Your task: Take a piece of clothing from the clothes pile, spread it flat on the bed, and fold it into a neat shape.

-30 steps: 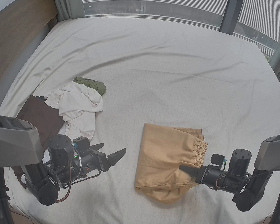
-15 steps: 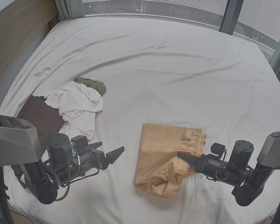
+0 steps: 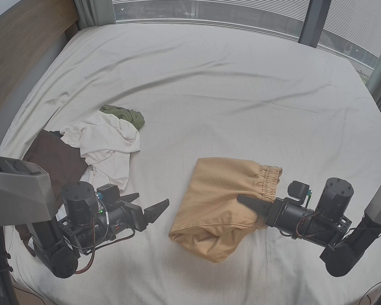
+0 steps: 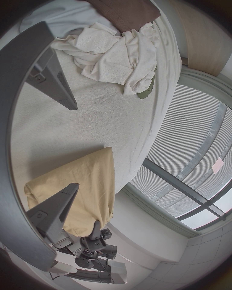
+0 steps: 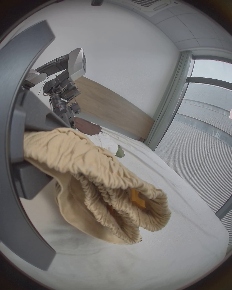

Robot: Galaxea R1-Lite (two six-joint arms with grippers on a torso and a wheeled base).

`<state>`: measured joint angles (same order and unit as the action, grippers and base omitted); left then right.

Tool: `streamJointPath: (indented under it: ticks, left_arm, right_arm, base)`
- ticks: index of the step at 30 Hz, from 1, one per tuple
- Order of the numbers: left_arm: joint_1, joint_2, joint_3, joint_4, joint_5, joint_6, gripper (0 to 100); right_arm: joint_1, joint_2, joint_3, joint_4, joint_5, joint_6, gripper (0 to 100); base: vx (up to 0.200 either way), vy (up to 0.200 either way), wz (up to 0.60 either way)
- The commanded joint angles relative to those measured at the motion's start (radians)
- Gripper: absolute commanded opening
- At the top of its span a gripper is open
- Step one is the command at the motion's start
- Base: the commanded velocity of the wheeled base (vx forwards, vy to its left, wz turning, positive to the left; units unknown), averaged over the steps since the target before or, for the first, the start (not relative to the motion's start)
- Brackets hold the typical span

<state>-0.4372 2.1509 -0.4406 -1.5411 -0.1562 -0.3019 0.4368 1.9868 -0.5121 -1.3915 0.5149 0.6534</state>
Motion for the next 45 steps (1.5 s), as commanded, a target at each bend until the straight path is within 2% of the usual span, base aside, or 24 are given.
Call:
streamJointPath:
  ticks: [1, 13, 26, 45]
  left_arm:
    - [0.0, -0.005, 0.002, -0.001, 0.0, 0.0, 100]
    - [0.018, -0.011, 0.011, -0.001, 0.0, 0.004, 100]
    - [0.071, -0.011, 0.048, -0.001, -0.022, 0.075, 100]
    - [0.071, -0.011, 0.083, -0.001, -0.034, 0.087, 100]
  right_arm:
    - [0.01, -0.059, -0.052, 0.032, 0.001, 0.0, 0]
    - [0.003, -0.06, -0.22, 0.158, 0.001, -0.001, 0]
    - [-0.003, -0.042, -0.447, 0.338, -0.001, -0.005, 0]
    - [0.003, 0.096, -0.772, 0.516, 0.001, -0.008, 0]
  base:
    - [0.0, 0.0, 0.0]
    - [0.0, 0.0, 0.0]
    - [0.0, 0.0, 0.0]
    - [0.0, 0.0, 0.0]
